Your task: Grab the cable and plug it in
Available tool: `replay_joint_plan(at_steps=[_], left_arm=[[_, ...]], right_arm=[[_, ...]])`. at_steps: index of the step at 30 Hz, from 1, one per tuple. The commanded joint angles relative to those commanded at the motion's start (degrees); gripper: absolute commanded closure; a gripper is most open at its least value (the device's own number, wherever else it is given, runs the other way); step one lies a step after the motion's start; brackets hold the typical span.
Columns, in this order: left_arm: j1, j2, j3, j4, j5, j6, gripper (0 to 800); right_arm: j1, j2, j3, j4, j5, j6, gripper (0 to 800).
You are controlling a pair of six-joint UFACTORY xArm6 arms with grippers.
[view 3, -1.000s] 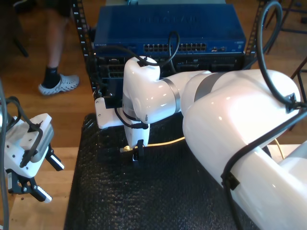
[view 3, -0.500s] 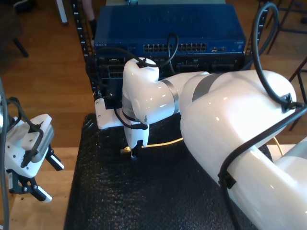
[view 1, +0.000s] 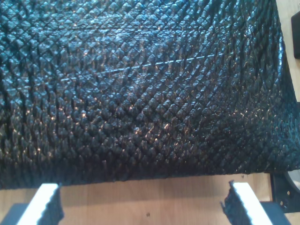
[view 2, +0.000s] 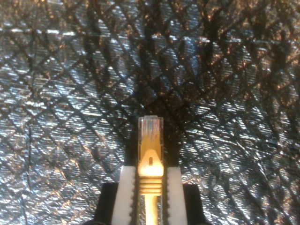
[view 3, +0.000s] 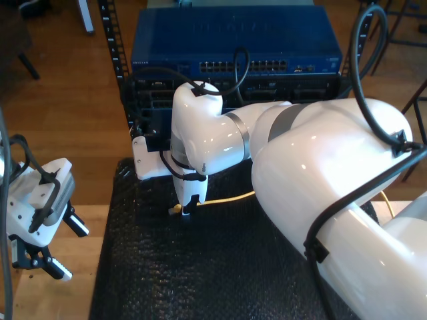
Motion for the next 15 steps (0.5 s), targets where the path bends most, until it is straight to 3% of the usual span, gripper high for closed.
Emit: replay_joint_plan(at_steps=[15], left_arm=[[-0.09, 0.09, 0.18, 0.0, 0.0, -0.44, 0]], right_arm=[[-2.73, -8.97, 4.92, 0.09, 0.35, -0.09, 742]])
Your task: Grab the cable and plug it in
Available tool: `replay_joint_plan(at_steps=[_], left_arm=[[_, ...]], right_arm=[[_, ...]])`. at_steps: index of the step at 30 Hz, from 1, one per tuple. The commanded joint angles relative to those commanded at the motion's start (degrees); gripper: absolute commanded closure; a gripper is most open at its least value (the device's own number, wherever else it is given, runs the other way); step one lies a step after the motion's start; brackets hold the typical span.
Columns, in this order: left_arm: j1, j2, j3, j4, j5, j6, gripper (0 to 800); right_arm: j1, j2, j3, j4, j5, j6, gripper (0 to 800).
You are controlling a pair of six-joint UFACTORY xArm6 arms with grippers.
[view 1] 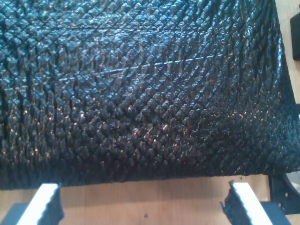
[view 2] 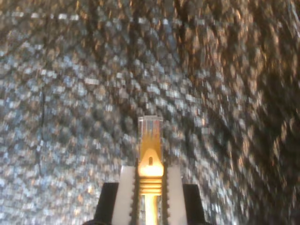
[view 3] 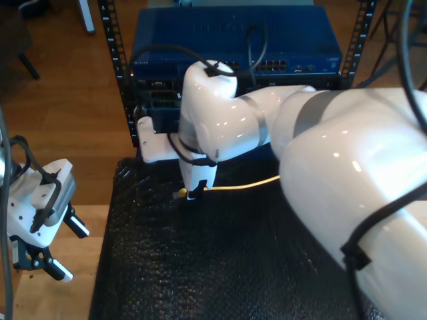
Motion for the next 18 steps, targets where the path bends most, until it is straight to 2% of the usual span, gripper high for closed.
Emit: replay_joint_plan(at_steps=[9, 18], left_arm=[[-2.2, 0.09, 0.44, -0.09, -0.35, -0.88, 0], [-4.92, 0.09, 0.09, -0.09, -0.53, -2.81, 0]], right_arm=[[-4.48, -9.05, 6.77, 0.18, 0.53, -0.09, 741], [-8.62, -16.0, 9.76, 0.44, 5.98, -0.26, 728]])
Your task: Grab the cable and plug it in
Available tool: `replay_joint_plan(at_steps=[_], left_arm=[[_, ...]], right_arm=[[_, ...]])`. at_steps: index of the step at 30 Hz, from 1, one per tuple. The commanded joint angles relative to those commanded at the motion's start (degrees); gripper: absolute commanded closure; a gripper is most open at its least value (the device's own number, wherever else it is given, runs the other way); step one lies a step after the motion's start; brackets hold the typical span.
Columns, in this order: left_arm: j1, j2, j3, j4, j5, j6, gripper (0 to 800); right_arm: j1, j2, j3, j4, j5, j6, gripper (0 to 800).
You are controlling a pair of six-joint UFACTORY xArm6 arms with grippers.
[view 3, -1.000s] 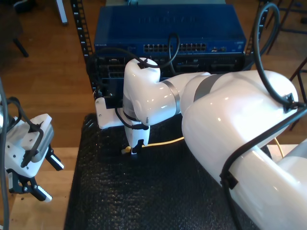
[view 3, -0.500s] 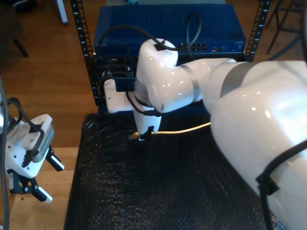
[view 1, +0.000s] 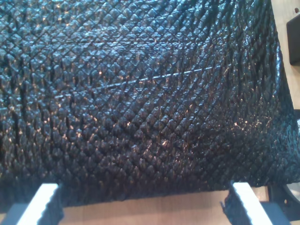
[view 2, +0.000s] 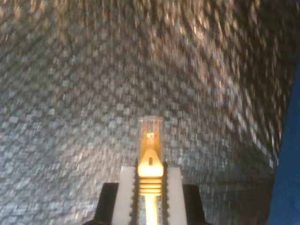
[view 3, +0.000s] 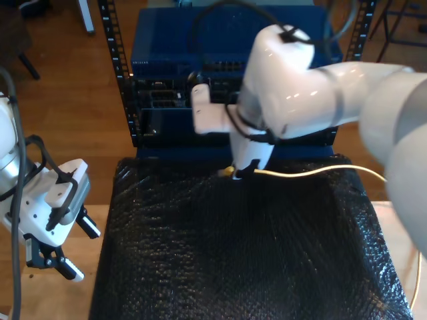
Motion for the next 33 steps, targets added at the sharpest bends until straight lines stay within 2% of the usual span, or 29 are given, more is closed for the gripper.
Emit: replay_joint_plan(at_steps=[8, 18, 26, 33], left_arm=[[-1.85, 0.0, -0.09, 0.0, 0.0, -1.93, 0], [-2.73, -0.09, -0.09, 0.0, 0.09, -3.08, 0], [-2.64, -0.35, -0.09, 0.0, 0.18, -3.69, 0], [-2.37, -0.53, -0.09, 0.0, 0.44, -3.6, 0]], right_arm=[[-1.14, -6.95, 3.69, 0.09, 1.76, -0.62, 723], [-1.14, -12.4, 2.9, 0.35, 6.15, -0.53, 726], [0.26, -11.69, -2.2, 0.53, 7.47, -0.35, 733], [5.01, -4.48, -8.09, 2.73, 7.65, -0.18, 735]])
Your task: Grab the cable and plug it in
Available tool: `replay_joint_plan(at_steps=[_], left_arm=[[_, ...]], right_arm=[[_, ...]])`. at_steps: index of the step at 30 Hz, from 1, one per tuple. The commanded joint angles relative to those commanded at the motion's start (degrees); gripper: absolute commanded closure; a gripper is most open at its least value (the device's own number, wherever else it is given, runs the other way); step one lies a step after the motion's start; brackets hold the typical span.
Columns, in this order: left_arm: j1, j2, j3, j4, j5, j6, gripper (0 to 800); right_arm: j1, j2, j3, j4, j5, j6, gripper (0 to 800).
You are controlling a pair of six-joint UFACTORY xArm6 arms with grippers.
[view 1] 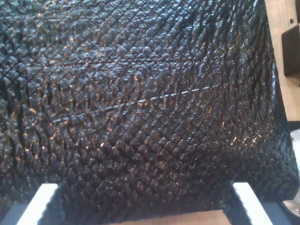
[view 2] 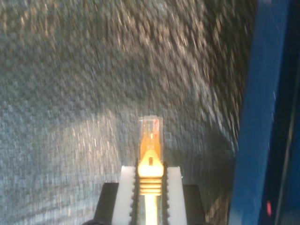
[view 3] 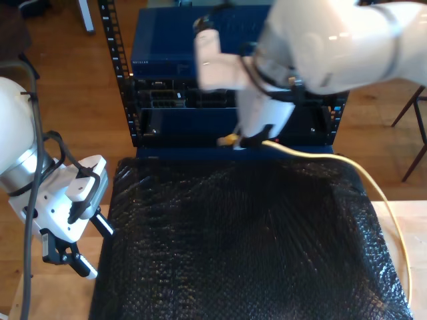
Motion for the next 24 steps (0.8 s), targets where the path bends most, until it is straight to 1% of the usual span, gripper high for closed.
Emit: replay_joint_plan(at_steps=[4, 6, 7, 8, 9, 10, 11, 15, 19, 22, 24], left_arm=[[0.26, -0.09, -0.09, 0.09, 0.26, 0.26, 0], [0.35, -0.09, -0.18, 0.09, 0.26, 0.35, 0], [0.35, -0.09, -0.18, 0.09, 0.26, 0.44, 0], [0.35, -0.18, -0.26, 0.09, 0.26, 0.44, 0], [0.44, -0.18, -0.18, 0.09, 0.26, 0.44, 0], [0.44, -0.18, -0.18, 0.09, 0.26, 0.44, 0], [0.44, -0.18, -0.18, 0.09, 0.26, 0.44, 0], [0.44, -0.09, -0.09, 0.09, 0.09, 0.44, 0], [0.44, -0.09, -0.09, 0.09, -0.26, 0.44, 0], [0.35, -0.09, -0.09, 0.0, -0.26, 0.35, 0], [0.35, -0.09, -0.09, 0.09, -0.26, 0.26, 0]], right_arm=[[2.46, 3.08, -2.73, 0.09, 0.0, 0.62, 726], [2.9, 4.4, -3.6, 0.09, 0.09, 0.97, 652], [2.9, 4.84, -3.96, 0.09, 0.35, 0.97, 600], [2.9, 4.92, -4.13, 0.18, 0.7, 0.97, 516], [2.99, 5.01, -4.13, 0.18, 1.14, 0.97, 371], [2.99, 5.19, -4.22, 0.18, 1.67, 0.97, 244], [2.99, 5.36, -4.48, 0.18, 2.2, 0.97, 165], [2.37, 5.36, -4.57, 0.09, 4.4, 0.97, 78], [0.88, 4.92, -4.22, -0.18, 6.33, 0.79, 74], [-4.75, 3.25, -3.69, -0.09, 8.62, 0.26, 73], [-9.32, 1.67, -2.9, 0.09, 10.37, -1.67, 71]])
